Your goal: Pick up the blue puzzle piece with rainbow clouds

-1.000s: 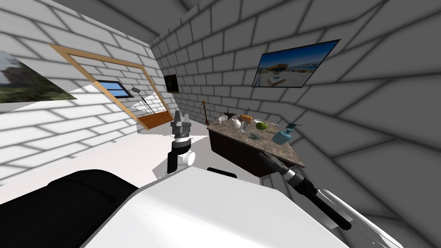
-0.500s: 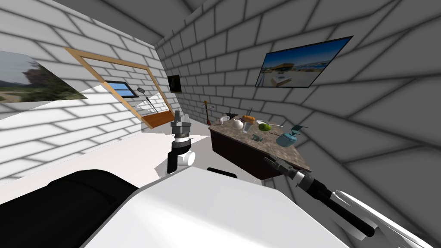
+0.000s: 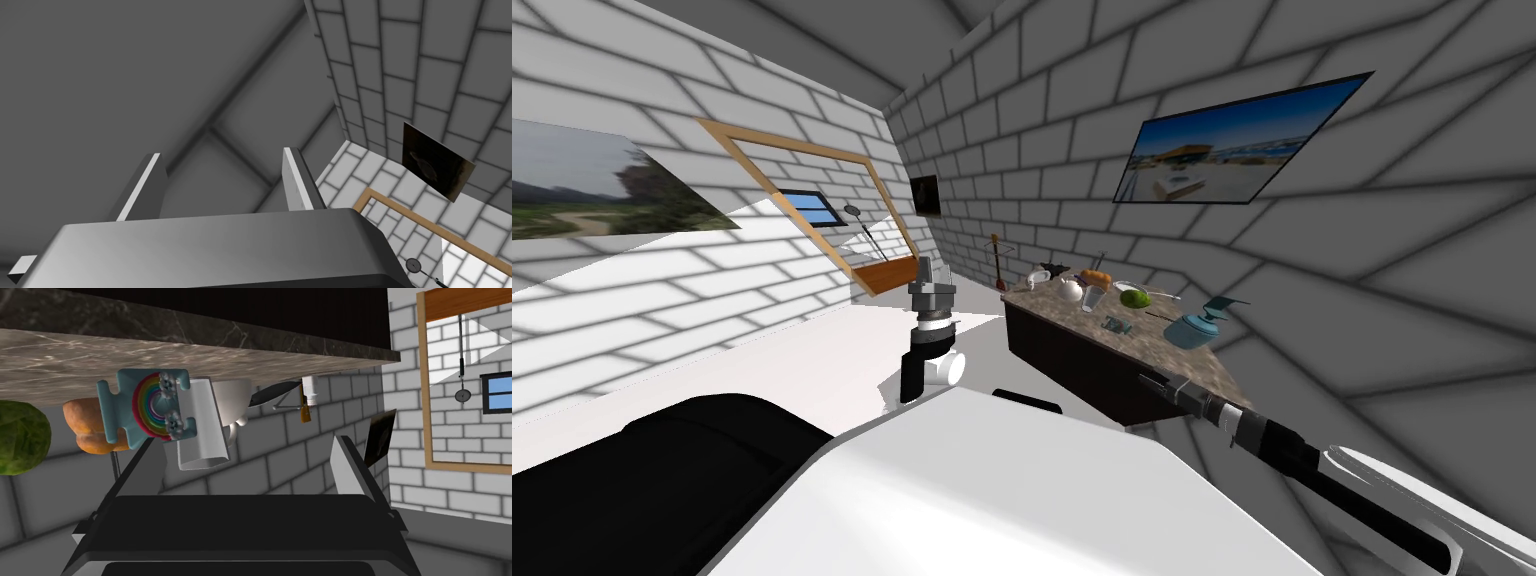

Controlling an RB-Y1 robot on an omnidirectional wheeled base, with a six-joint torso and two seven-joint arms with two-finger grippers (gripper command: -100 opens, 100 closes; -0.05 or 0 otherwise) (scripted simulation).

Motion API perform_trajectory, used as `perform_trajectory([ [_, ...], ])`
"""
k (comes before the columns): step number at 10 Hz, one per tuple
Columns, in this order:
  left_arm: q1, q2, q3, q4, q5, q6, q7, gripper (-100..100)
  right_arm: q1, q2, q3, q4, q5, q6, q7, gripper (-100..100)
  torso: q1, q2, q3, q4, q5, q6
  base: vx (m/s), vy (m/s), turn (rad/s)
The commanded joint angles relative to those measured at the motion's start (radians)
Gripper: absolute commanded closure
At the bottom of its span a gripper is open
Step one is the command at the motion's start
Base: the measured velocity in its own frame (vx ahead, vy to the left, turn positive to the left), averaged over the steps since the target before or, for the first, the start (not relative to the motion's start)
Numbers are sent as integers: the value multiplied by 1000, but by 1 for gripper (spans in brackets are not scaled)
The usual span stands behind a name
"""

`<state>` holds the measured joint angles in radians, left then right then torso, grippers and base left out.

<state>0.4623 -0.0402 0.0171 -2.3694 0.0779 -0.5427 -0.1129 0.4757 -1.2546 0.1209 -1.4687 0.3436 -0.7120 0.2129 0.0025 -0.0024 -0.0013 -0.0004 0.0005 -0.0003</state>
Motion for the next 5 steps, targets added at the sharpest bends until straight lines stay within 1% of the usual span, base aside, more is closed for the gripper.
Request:
perform_trajectory([
  [1, 0, 0, 0, 0, 0, 0, 0, 0, -9, -50, 10, 31, 12, -9, 1, -100, 0, 0, 0, 0, 0, 0, 36, 36, 54],
  [2, 0, 0, 0, 0, 0, 0, 0, 0, -9, -80, 23, 66, 34, -19, 5, -100, 0, 0, 0, 0, 0, 0, 50, 54, 132],
  [3, 0, 0, 0, 0, 0, 0, 0, 0, -9, -109, 23, 71, 34, -19, 5, -100, 1, -1, -1, 0, 0, 0, 37, 41, 52],
  [4, 0, 0, 0, 0, 0, 0, 0, 0, -9, -142, 37, 105, 56, -29, 9, -100, 1, -1, 0, 0, 0, 0, 41, 47, 118],
  [5, 0, 0, 0, 0, 0, 0, 0, 0, -9, -173, 37, 107, 56, -29, 9, -100, 1, -1, 0, 0, 0, 0, 36, 38, 56],
])
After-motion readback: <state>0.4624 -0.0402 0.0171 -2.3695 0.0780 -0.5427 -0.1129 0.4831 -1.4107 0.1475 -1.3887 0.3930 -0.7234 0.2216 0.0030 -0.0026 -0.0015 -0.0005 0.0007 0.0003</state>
